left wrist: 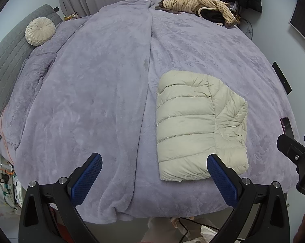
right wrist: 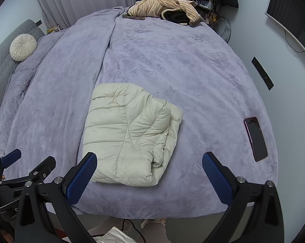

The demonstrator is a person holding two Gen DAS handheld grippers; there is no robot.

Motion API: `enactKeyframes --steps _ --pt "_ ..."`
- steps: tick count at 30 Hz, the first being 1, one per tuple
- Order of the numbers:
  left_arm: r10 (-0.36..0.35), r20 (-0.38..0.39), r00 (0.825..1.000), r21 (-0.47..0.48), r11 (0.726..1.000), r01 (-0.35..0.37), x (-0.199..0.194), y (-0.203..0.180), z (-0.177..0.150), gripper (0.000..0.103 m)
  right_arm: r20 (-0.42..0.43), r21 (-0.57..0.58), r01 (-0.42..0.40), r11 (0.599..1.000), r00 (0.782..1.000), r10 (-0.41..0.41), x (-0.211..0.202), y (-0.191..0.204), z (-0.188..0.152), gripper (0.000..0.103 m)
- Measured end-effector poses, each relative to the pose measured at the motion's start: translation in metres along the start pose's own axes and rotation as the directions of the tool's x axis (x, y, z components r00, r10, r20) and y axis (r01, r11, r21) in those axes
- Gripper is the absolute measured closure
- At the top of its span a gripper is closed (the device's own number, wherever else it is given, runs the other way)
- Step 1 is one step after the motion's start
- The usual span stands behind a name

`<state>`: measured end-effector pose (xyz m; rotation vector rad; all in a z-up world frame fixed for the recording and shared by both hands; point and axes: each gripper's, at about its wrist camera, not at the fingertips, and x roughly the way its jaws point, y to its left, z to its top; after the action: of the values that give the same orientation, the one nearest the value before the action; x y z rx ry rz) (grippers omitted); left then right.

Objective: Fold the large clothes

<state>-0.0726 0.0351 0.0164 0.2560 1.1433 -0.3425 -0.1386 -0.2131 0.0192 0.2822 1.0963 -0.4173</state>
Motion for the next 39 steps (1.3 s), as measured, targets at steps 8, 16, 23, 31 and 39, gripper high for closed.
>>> enactKeyframes --steps 8,16,23,31,39 --pt "-0.003 0.030 1.000 -0.005 1.000 0.003 -0.0080 0.0028 0.0006 0.000 0.001 0.001 0.004 1.000 1.000 -0.004 0.0004 -0.0014 0.0017 0.000" --pt "-0.004 0.034 0.999 -0.006 1.000 0.004 -0.0093 0.0029 0.0002 0.000 0.001 -0.001 0.005 1.000 1.000 -0.005 0.0002 -0.0011 0.0013 0.000" --pt "-0.004 0.034 0.999 -0.004 1.000 0.004 -0.0098 0.0035 0.0001 0.000 0.002 -0.002 0.004 1.000 1.000 -0.004 0.0003 -0.0016 0.0018 0.000" --pt "-0.004 0.034 0.999 -0.003 1.000 0.004 -0.0103 0.0037 -0.0001 0.000 0.002 -0.001 0.005 1.000 1.000 -0.005 -0.0002 -0.0016 0.0006 0.000" --pt "-0.003 0.034 0.999 -0.005 1.000 0.003 -0.0104 0.0035 -0.0004 0.000 0.001 -0.001 0.004 1.000 1.000 -0.004 -0.0002 -0.0017 0.0003 0.000"
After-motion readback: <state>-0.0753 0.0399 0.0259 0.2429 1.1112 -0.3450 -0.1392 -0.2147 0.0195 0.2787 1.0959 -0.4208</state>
